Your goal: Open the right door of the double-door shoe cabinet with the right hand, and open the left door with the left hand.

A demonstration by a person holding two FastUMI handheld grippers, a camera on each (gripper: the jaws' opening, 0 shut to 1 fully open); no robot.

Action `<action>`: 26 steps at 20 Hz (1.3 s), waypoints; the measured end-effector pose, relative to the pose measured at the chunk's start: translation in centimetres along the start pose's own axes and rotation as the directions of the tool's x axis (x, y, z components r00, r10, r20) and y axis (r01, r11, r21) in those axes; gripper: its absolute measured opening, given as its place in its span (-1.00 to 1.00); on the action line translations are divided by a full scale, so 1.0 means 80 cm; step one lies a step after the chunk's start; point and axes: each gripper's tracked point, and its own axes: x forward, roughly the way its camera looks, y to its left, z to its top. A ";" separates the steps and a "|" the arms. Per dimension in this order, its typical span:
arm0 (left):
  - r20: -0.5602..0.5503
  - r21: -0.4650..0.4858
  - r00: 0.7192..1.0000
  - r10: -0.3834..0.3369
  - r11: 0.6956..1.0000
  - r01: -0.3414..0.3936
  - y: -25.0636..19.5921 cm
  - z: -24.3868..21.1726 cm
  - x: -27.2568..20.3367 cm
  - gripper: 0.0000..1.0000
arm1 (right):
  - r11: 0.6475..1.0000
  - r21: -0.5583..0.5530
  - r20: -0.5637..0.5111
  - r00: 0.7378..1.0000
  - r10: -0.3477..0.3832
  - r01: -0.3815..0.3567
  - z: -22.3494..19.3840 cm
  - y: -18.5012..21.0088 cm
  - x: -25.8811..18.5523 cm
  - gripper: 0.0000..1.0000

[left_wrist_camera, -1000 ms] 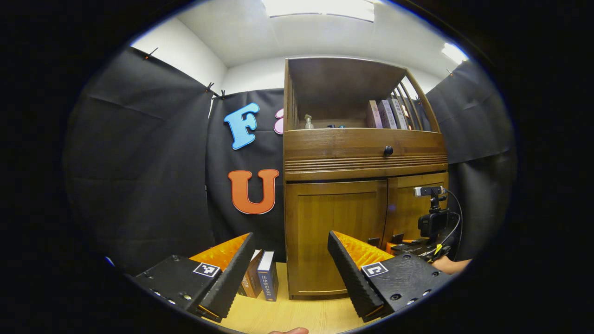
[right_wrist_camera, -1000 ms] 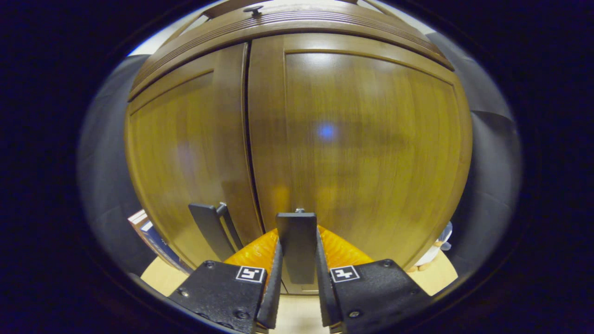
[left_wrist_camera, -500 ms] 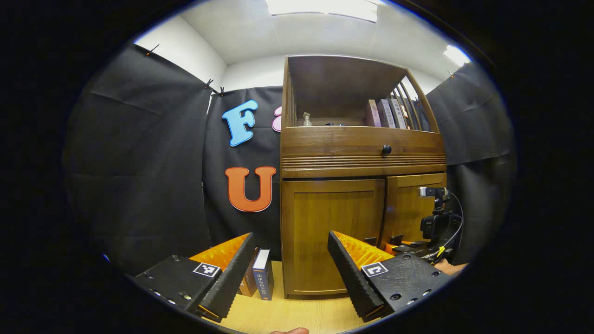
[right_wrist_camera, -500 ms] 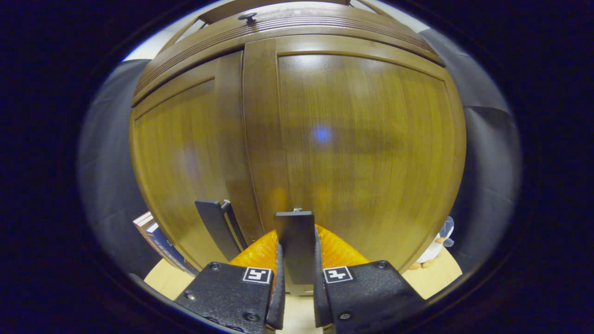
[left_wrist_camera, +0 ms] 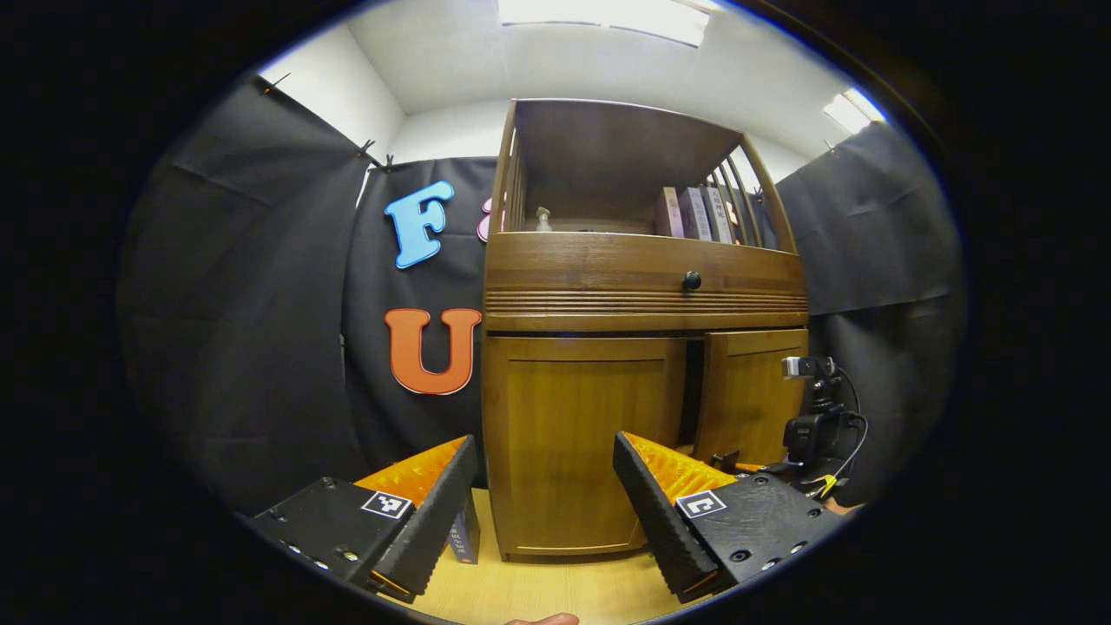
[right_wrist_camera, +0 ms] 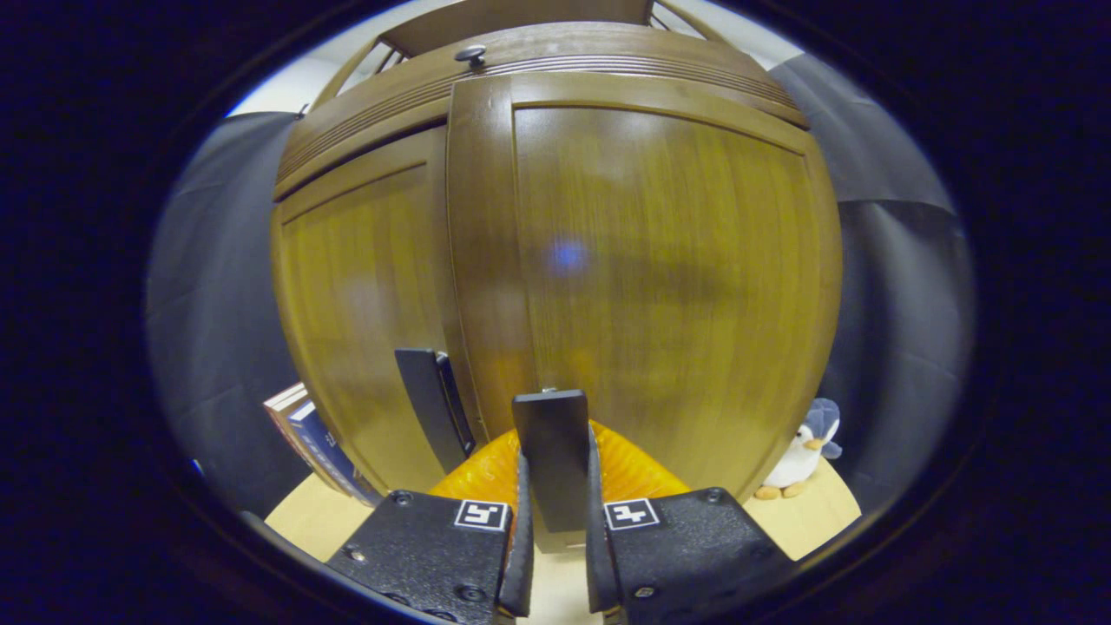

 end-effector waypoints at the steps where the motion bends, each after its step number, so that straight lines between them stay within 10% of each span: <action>1: 0.000 -0.002 1.000 -0.012 1.000 0.012 -0.005 0.000 0.001 0.89 | 1.000 0.000 -0.001 1.000 0.001 -0.001 -0.003 -0.002 -0.009 -0.45; 12: -0.036 -0.075 0.992 -0.122 0.990 0.119 -0.067 -0.011 0.024 1.00 | 0.999 0.022 0.011 0.999 -0.034 0.034 -0.027 -0.057 -0.118 -0.51; 13: -0.039 -0.075 0.991 -0.130 0.989 0.126 -0.073 -0.013 0.026 0.69 | 0.999 0.024 0.019 0.999 -0.039 0.039 -0.030 -0.063 -0.125 -0.53; 26: -0.047 -0.033 0.987 -0.153 0.988 0.151 -0.122 -0.022 0.023 1.00 | 0.990 0.026 0.048 0.989 -0.141 0.140 -0.045 -0.167 -0.200 -0.70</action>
